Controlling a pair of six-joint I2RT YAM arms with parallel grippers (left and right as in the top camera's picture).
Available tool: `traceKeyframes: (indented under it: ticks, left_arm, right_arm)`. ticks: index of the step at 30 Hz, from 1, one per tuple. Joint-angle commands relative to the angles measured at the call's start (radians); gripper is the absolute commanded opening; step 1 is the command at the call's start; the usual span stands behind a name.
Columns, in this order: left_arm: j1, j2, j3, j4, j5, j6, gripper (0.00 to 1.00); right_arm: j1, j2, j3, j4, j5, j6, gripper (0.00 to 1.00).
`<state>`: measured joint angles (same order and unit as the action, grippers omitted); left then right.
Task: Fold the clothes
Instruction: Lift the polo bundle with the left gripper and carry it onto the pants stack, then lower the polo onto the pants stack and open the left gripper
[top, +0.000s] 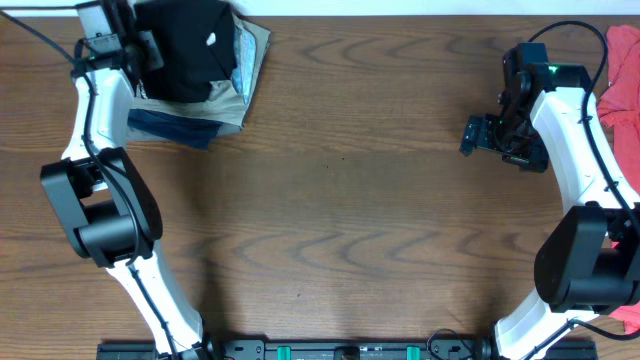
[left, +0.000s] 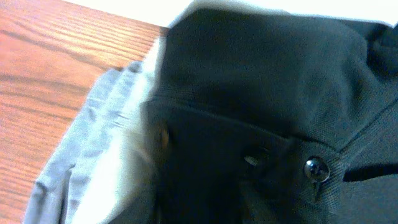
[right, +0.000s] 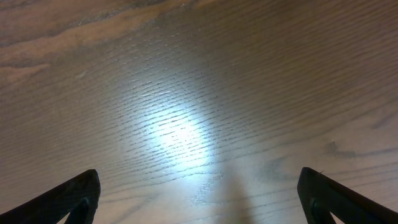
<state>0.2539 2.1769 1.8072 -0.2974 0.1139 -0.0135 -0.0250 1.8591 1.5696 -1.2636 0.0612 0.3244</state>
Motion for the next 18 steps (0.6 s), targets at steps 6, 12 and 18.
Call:
traceKeyframes:
  ticks: [6, 12, 18]
  left_arm:
    - [0.010, -0.023, 0.031, 0.004, -0.021, -0.002, 0.98]
    - [0.002, -0.093, 0.031, 0.013, 0.039, -0.047, 0.99]
    - [-0.018, -0.089, 0.029, 0.016, 0.062, -0.052, 0.44]
  right_arm:
    - [0.006, -0.007, 0.002, 0.000, 0.013, -0.011, 0.99]
    - [0.006, -0.007, 0.002, 0.000, 0.013, -0.011, 0.99]
    - [0.006, -0.007, 0.002, 0.000, 0.013, -0.011, 0.99]
